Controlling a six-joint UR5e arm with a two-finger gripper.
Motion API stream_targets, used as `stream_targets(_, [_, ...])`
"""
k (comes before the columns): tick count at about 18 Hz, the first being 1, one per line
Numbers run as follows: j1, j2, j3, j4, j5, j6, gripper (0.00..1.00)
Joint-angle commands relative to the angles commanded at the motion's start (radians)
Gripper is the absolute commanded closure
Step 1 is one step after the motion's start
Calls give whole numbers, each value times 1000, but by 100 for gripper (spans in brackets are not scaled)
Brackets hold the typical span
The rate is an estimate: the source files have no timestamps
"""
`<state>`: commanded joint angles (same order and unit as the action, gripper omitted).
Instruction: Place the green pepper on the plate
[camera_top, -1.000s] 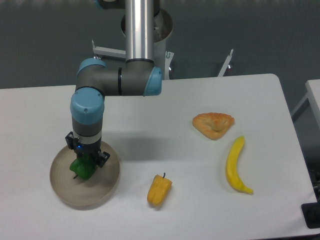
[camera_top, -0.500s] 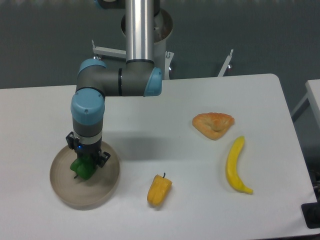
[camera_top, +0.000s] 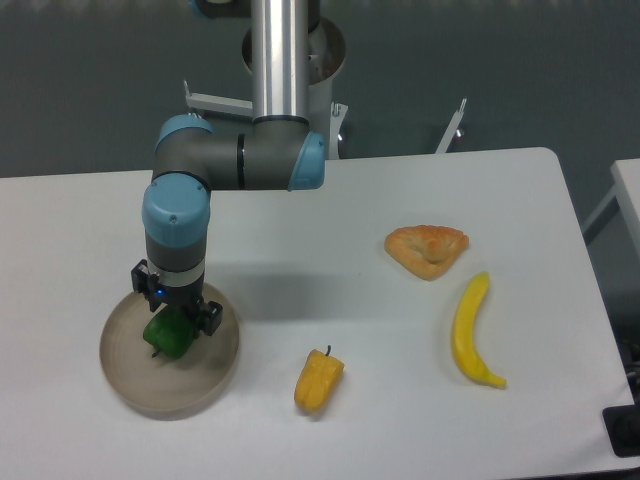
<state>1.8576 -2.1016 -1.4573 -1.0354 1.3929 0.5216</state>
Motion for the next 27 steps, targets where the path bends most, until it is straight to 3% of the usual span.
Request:
stream_targets(12, [182,60,35,-6,6,34,0])
stream_targets(17, [221,66,9,-9,102,204,0])
stream_targets(27, [307,72,54,-5,268,472,0])
